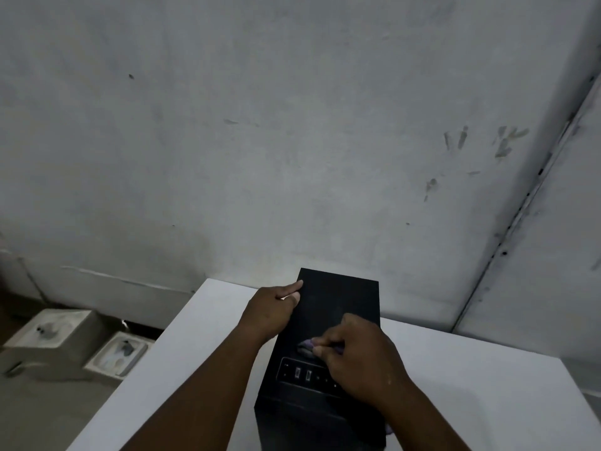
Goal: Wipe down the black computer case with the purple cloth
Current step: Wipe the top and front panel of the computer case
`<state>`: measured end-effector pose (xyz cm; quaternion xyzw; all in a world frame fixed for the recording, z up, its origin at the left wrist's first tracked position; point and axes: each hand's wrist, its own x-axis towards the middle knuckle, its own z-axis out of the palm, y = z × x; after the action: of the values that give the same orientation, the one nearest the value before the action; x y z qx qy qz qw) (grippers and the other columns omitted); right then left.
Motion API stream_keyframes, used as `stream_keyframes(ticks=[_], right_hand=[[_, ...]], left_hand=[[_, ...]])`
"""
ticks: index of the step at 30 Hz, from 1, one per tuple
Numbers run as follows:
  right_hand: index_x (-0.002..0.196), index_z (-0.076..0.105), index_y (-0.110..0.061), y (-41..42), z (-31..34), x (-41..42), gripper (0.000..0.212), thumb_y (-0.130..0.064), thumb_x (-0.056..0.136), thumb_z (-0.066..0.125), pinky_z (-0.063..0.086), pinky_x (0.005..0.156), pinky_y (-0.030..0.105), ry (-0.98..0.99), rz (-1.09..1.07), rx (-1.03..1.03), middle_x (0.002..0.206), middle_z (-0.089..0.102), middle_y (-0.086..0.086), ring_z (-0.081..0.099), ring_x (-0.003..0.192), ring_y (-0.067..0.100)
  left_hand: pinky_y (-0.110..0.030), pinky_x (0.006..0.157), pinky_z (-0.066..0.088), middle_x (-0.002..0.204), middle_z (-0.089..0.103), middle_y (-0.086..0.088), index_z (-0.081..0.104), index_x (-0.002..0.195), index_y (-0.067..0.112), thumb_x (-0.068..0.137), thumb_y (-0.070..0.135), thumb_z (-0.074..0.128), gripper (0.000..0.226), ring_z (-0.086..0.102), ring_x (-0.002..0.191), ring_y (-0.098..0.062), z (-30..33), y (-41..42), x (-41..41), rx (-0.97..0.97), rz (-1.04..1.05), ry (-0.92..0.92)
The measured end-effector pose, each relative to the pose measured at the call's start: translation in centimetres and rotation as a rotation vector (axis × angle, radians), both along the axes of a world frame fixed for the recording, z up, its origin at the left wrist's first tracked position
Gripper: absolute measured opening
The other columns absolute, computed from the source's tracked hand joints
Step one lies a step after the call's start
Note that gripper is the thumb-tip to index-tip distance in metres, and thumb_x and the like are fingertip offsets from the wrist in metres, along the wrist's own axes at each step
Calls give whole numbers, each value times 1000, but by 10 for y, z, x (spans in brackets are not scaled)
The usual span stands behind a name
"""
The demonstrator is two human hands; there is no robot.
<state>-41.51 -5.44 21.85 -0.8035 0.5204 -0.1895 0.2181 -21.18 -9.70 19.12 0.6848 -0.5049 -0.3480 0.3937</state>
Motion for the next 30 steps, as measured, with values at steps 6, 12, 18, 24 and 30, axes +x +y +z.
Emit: stream_keyframes(ticks=[6, 12, 18, 24, 30], right_hand=[[105, 76, -54, 16, 9, -11, 14, -51, 92, 71, 34, 65, 13, 13, 68, 81, 86, 56, -21, 55, 85, 0], [108, 77, -50, 21, 6, -3, 16, -50, 94, 68, 34, 66, 12, -25, -8, 31, 87, 54, -19, 54, 84, 1], [121, 73, -45, 36, 7, 13, 25, -49, 98, 64, 33, 67, 9, -48, 58, 58, 82, 45, -25, 50, 83, -2], [124, 68, -53, 46, 1, 11, 30, -58, 96, 59, 41, 79, 16, 19, 122, 47, 91, 46, -21, 49, 90, 2], [115, 73, -54, 37, 4, 3, 22, -57, 95, 63, 38, 70, 13, 8, -7, -8, 91, 55, -20, 53, 87, 2]], left_hand=[[-11, 72, 48, 137, 67, 9, 68, 130, 45, 102, 36, 59, 30, 59, 88, 5, 1, 2, -2, -1, 3, -4], [-20, 96, 49, 141, 65, 7, 68, 130, 44, 103, 40, 58, 29, 62, 122, -10, -3, 6, -2, -18, 10, 5], [-25, 105, 44, 146, 61, 5, 63, 136, 43, 105, 43, 53, 33, 56, 132, -13, -7, 7, -2, -28, -17, -43], [-30, 111, 45, 147, 60, 6, 63, 137, 43, 106, 43, 51, 34, 56, 133, -14, -11, 9, -2, -30, -24, -40], [-30, 110, 46, 146, 61, 7, 62, 137, 45, 105, 45, 51, 33, 57, 131, -14, -12, 8, -1, -39, -17, -51]])
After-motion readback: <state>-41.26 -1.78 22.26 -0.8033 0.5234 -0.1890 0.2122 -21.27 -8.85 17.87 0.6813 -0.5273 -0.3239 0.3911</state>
